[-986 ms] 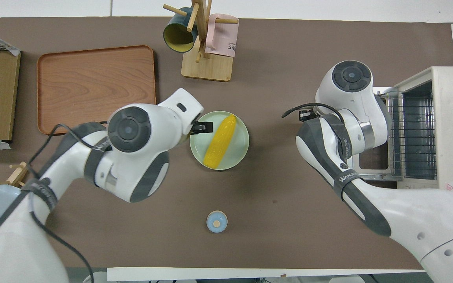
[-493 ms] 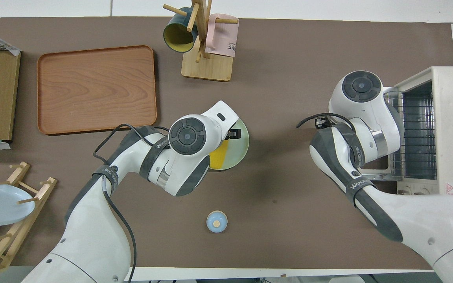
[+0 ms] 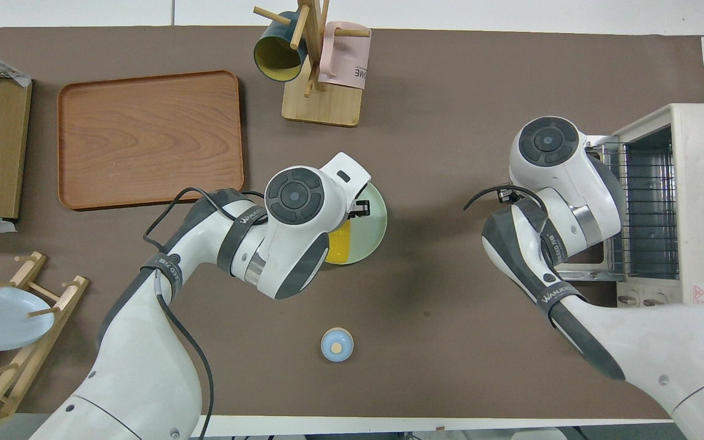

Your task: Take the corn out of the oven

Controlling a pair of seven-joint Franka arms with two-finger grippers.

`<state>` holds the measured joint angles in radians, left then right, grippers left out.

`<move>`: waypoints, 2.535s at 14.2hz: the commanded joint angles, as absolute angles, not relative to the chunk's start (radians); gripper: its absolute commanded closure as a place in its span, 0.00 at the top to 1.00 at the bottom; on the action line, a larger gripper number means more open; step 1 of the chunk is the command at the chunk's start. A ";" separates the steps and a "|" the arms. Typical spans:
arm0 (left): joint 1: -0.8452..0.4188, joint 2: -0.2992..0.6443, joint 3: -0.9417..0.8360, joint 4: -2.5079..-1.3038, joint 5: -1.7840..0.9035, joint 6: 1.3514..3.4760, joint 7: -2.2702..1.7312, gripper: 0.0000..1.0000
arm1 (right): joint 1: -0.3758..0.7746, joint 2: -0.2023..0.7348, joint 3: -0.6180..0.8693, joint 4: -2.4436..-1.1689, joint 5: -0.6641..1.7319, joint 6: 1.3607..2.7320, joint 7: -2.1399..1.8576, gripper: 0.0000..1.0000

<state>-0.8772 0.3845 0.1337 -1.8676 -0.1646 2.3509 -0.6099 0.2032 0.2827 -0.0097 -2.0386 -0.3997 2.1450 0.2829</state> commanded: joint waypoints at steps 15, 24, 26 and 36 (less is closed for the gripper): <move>-0.348 0.442 0.241 -1.654 -0.169 2.117 -0.044 1.00 | -0.075 0.008 -0.003 -1.957 -0.246 1.856 -0.213 0.23; -0.356 0.017 0.298 -1.632 -0.041 1.565 -0.034 1.00 | -0.075 -0.005 -0.005 -1.565 0.011 1.478 -0.170 1.00; -0.359 0.014 0.290 -1.635 -0.011 1.574 -0.022 1.00 | -0.080 -0.006 -0.002 -1.559 0.002 1.453 -0.160 1.00; -0.360 0.014 0.290 -1.632 -0.009 1.565 0.002 1.00 | -0.009 -0.037 -0.006 -1.568 -0.046 1.450 -0.130 1.00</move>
